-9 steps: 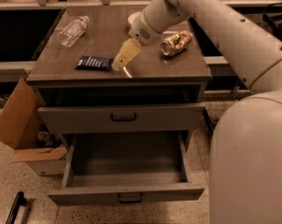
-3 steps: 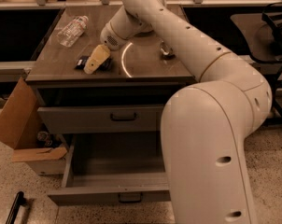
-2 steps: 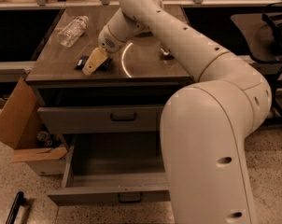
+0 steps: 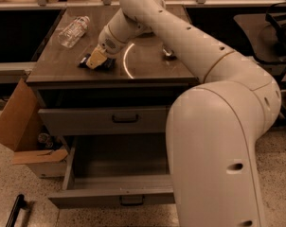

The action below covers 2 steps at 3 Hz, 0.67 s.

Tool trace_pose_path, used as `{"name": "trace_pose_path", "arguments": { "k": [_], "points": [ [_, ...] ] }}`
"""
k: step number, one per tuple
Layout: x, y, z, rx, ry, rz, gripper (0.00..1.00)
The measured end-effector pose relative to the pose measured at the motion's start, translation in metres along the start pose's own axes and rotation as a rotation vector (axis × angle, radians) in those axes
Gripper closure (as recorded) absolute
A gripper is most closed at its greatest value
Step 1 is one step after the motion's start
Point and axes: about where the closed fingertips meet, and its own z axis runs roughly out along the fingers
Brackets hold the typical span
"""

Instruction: Place rxbar blueberry into top drawer

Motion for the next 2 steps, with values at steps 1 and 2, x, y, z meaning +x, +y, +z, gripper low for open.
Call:
{"name": "trace_pose_path", "arguments": {
  "k": [1, 2],
  "points": [
    [-0.007, -0.001, -0.02, 0.031, -0.027, -0.005, 0.96],
    [-0.012, 0.001, -0.046, 0.05, -0.079, -0.005, 1.0]
  ]
}}
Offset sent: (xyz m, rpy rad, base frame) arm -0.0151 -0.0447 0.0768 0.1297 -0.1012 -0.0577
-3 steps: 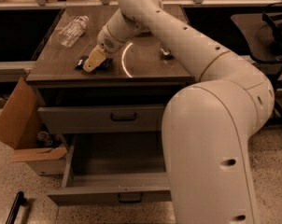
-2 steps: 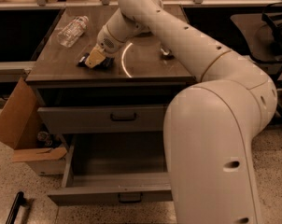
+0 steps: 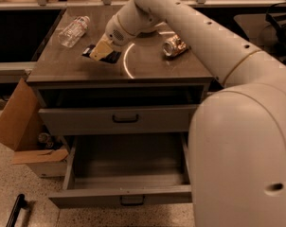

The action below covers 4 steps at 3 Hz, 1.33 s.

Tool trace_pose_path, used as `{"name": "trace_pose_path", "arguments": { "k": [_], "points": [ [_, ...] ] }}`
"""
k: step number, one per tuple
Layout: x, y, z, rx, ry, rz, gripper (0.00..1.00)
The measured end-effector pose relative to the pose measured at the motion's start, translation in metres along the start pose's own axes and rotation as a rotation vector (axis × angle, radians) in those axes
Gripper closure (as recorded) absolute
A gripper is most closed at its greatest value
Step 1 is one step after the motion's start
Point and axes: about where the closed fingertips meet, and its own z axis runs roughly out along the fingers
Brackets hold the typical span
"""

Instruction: Place rxbar blueberry into top drawer

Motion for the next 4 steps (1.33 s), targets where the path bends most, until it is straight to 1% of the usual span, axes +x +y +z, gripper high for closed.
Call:
{"name": "trace_pose_path", "arguments": {
  "k": [1, 2, 3, 4],
  "points": [
    [0.008, 0.018, -0.021, -0.044, -0.052, 0.013, 1.0],
    [0.022, 0.05, -0.019, -0.178, -0.109, 0.03, 1.0],
    [0.022, 0.05, -0.019, -0.177, -0.109, 0.03, 1.0],
    [0.029, 0.065, -0.021, -0.179, -0.09, 0.031, 1.0]
  ]
}}
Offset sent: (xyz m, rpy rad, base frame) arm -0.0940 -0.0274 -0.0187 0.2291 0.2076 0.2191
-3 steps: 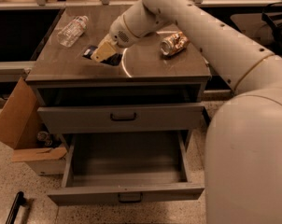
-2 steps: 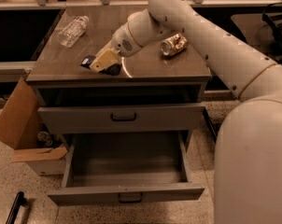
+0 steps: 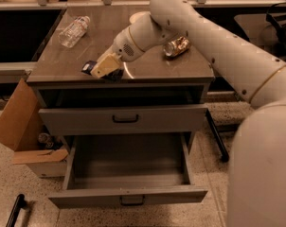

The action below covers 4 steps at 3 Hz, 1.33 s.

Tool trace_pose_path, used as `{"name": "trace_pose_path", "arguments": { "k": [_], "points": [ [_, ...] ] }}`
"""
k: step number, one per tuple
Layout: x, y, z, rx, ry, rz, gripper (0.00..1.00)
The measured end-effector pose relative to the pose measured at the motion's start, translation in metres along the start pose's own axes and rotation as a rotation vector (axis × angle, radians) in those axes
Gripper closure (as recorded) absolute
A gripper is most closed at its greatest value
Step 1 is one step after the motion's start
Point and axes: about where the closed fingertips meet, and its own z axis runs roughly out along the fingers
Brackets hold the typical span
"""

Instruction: Place rxbar blueberry into top drawer

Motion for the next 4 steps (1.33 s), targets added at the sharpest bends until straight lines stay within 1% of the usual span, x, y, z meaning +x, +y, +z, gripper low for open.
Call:
{"name": "trace_pose_path", "arguments": {
  "k": [1, 2, 3, 4],
  "points": [
    [0.009, 0.047, -0.011, 0.025, 0.025, 0.001, 1.0],
    [0.032, 0.095, -0.006, 0.022, 0.053, 0.023, 1.0],
    [0.078, 0.132, 0.021, -0.023, 0.088, 0.106, 1.0],
    [0.139, 0.162, 0.06, -0.082, 0.136, 0.213, 1.0]
  ]
}}
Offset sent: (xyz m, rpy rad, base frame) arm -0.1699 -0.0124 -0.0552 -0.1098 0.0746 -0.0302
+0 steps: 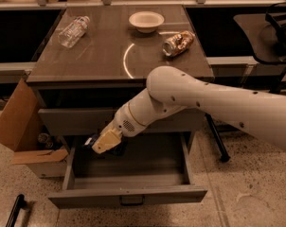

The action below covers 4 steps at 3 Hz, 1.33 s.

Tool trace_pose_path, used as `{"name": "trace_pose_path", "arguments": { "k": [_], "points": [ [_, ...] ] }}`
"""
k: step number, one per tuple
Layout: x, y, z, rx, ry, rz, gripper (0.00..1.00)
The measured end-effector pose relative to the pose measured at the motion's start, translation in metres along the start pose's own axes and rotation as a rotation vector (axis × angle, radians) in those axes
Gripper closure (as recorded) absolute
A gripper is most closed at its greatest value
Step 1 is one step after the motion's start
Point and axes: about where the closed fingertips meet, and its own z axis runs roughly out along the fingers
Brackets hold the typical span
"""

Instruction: Place rxbar blueberry into top drawer

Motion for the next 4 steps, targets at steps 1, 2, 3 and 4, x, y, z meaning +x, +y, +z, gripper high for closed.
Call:
{"name": "trace_pose_path", "arguments": {
  "k": [1, 2, 3, 4],
  "points": [
    [0.0, 0.0, 0.0, 0.0, 0.0, 0.001, 1.0],
    [0.03, -0.012, 0.021, -0.006, 0.047, 0.052, 1.0],
    [0.076, -0.028, 0.045, 0.007, 0.12, 0.132, 1.0],
    [0.12, -0.045, 0.064, 0.058, 0.168, 0.221, 1.0]
  ]
}}
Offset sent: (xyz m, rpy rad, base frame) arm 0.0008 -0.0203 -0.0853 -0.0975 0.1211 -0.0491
